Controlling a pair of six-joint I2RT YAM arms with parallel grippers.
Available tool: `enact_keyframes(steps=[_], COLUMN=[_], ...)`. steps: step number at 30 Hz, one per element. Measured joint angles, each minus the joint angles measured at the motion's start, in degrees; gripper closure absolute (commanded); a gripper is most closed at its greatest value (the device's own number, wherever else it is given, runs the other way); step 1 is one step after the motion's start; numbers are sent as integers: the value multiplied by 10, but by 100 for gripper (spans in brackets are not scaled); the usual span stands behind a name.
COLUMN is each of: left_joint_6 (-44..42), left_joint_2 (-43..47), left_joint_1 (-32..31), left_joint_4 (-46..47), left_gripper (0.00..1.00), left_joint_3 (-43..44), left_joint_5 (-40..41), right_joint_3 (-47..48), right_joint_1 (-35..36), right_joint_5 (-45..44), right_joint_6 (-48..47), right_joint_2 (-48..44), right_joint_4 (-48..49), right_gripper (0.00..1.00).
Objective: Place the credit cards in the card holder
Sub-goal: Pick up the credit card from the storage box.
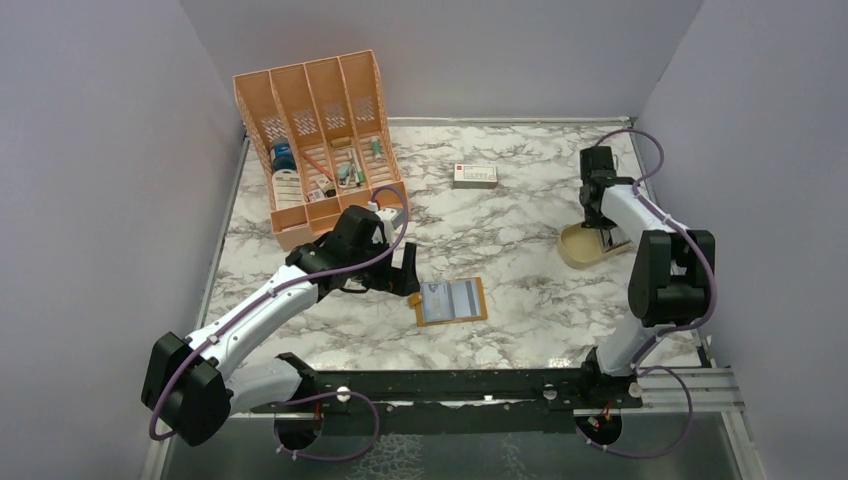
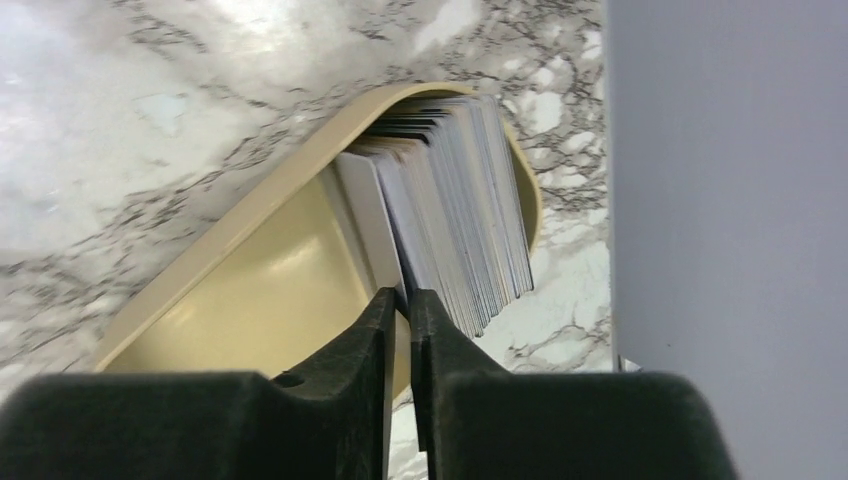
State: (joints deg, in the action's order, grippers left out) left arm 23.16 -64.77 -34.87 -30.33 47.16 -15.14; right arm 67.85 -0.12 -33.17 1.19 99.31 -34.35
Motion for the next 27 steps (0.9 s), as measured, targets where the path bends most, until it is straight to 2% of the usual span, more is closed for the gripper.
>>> enact_keyframes(steps=[2,12,16,22,27], left_joint_6=[0,2,19,83,170], left_joint_2=[0,2,29,86,99], left_joint_1=[0,0,0,0,0], left_joint_4=[0,3,27,114,192], left_gripper=[1,1,4,9,15], left_joint_3=[0,0,-1,-47,-98], left_joint_5=[0,-14,-36,-61,-87], right_joint_3=[0,10,14,0,-62], right_joint_1=[0,6,12,30,51], right_joint_5=[30,118,157,284,425], right_joint_6=[5,37,61,92,130], right_joint_2=[-13,-89,-130,-241,-330], right_joint_4=[-7,-54,-78,-78,-32], right_gripper=[99,99,99,99,99])
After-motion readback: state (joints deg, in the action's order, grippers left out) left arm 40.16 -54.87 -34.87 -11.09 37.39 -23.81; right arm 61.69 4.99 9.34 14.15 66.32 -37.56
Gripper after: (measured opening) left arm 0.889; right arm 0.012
